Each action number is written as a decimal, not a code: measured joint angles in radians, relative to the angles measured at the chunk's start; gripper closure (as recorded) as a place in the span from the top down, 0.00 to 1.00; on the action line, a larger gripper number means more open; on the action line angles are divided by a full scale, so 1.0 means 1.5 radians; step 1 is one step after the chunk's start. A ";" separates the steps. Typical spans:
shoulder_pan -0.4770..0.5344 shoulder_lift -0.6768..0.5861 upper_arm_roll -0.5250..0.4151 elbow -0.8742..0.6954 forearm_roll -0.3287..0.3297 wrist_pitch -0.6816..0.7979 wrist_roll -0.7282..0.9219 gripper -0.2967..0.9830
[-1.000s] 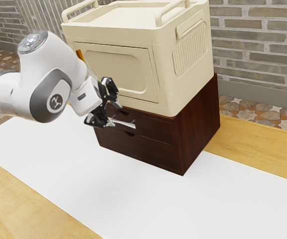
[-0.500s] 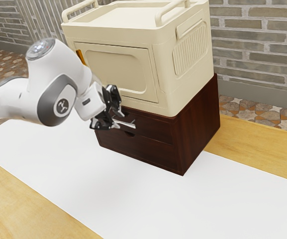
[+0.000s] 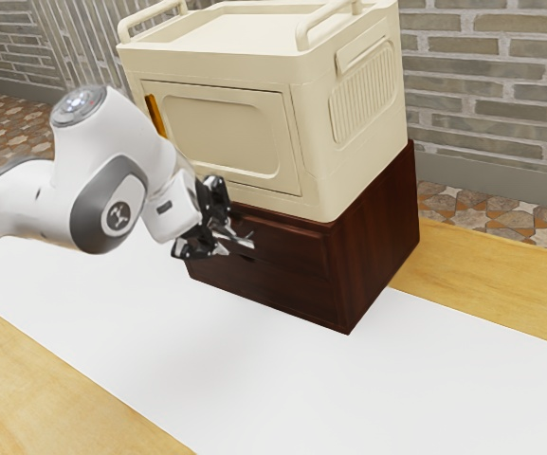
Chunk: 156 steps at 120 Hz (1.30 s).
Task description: Pull the drawer handle with one arm to open the drawer
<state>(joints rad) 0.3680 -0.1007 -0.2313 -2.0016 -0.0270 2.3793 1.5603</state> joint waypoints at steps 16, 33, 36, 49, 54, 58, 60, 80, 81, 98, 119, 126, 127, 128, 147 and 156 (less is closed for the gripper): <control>0.000 -0.020 0.000 -0.021 -0.001 0.002 -0.001 0.30; 0.000 -0.033 0.000 -0.038 -0.004 0.004 -0.001 0.30; 0.000 -0.034 0.000 -0.040 -0.004 0.004 -0.002 0.30; 0.000 -0.044 0.000 -0.051 -0.007 0.005 -0.002 0.30; 0.000 -0.050 0.000 -0.058 -0.008 0.005 -0.002 0.30; 0.000 -0.055 -0.001 -0.065 -0.009 0.006 -0.002 0.30; 0.000 -0.058 -0.001 -0.067 -0.009 0.006 -0.002 0.30; -0.001 -0.087 -0.005 -0.097 -0.015 0.006 -0.004 0.30; -0.001 -0.088 -0.005 -0.097 -0.016 0.006 -0.004 0.30; -0.001 -0.098 -0.005 -0.107 -0.018 0.006 -0.005 0.29; -0.001 -0.116 -0.004 -0.125 -0.019 0.006 -0.007 0.29; -0.001 -0.118 -0.003 -0.129 -0.019 0.007 -0.007 0.30; -0.001 -0.118 -0.003 -0.130 -0.019 0.007 -0.007 0.30; -0.001 -0.119 -0.003 -0.130 -0.019 0.007 -0.007 0.30; 0.000 -0.137 -0.002 -0.149 -0.020 0.009 -0.009 0.29; 0.000 -0.151 -0.001 -0.158 -0.021 0.009 -0.009 0.28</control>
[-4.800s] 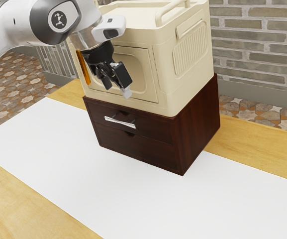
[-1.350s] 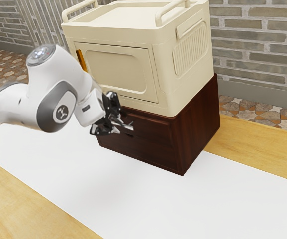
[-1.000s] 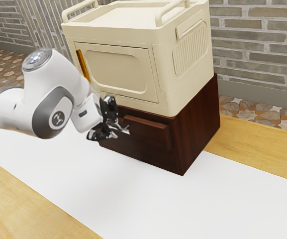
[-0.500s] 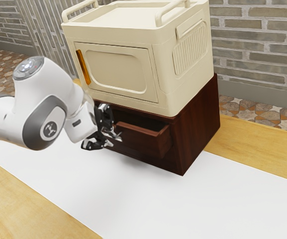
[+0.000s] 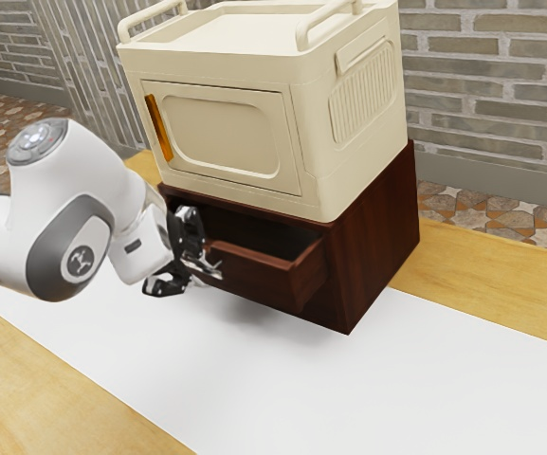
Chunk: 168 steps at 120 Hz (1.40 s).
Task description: Pull the drawer handle with one arm to open the drawer
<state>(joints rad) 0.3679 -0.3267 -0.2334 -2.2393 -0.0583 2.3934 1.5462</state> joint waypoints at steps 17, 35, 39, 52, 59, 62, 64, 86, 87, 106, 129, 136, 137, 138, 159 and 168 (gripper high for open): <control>0.000 -0.026 0.011 -0.021 -0.001 -0.001 -0.001 0.29; 0.000 -0.046 0.012 -0.044 -0.002 0.000 -0.002 0.30; 0.000 -0.050 0.012 -0.048 -0.002 0.000 -0.003 0.30; 0.000 -0.068 0.012 -0.063 -0.003 -0.001 -0.003 0.29; 0.000 -0.076 0.012 -0.070 -0.005 -0.002 -0.004 0.29; 0.000 -0.080 0.012 -0.073 -0.006 -0.003 -0.004 0.29; 0.000 -0.083 0.012 -0.074 -0.007 -0.003 -0.004 0.29; 0.000 -0.103 0.012 -0.089 -0.013 -0.008 -0.005 0.29; 0.000 -0.103 0.012 -0.089 -0.014 -0.009 -0.005 0.29; 0.000 -0.116 0.012 -0.093 -0.019 -0.023 -0.005 0.29; 0.000 -0.136 0.012 -0.107 -0.022 -0.043 -0.006 0.30; 0.000 -0.143 0.012 -0.112 -0.023 -0.049 -0.006 0.30; 0.000 -0.145 0.012 -0.113 -0.023 -0.049 -0.006 0.30; 0.000 -0.146 0.012 -0.114 -0.023 -0.050 -0.006 0.30; 0.000 -0.179 0.012 -0.133 -0.027 -0.065 -0.006 0.29; 0.000 -0.191 0.012 -0.140 -0.029 -0.071 -0.006 0.29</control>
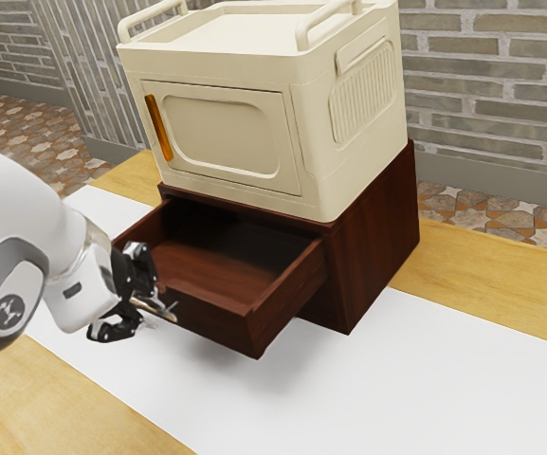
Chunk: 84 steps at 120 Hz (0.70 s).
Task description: Pull the drawer handle with one arm to open the drawer
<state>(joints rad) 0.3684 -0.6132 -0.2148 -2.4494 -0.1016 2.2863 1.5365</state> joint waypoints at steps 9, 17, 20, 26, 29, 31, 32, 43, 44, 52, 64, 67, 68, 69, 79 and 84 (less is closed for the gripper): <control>0.000 -0.007 0.000 -0.005 -0.001 -0.005 0.000 0.30; 0.000 -0.016 0.000 -0.011 -0.001 -0.010 0.000 0.30; 0.000 -0.021 0.000 -0.013 -0.001 -0.012 0.000 0.29; 0.000 -0.029 0.000 -0.018 -0.002 -0.016 0.000 0.29; 0.000 -0.034 0.000 -0.020 -0.002 -0.018 0.000 0.29; 0.000 -0.036 0.000 -0.021 -0.002 -0.019 0.000 0.29; 0.000 -0.037 0.000 -0.022 -0.002 -0.020 0.000 0.29; 0.000 -0.050 0.002 -0.024 -0.002 -0.031 0.000 0.31; 0.000 -0.052 0.003 -0.023 -0.002 -0.033 0.000 0.31; 0.000 -0.075 0.019 -0.017 -0.002 -0.058 0.000 0.40; 0.001 -0.090 0.047 0.052 0.001 -0.128 0.001 0.54; 0.003 -0.083 0.050 0.097 0.004 -0.159 0.001 0.57; 0.003 -0.080 0.050 0.111 0.005 -0.170 0.001 0.57; 0.004 -0.076 0.051 0.125 0.006 -0.181 0.001 0.58; 0.007 -0.052 0.074 0.208 0.012 -0.276 0.001 0.64; 0.008 -0.048 0.097 0.227 0.015 -0.314 0.002 0.66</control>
<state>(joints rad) 0.3797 -0.6854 -0.0688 -2.1095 -0.0784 1.8154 1.5395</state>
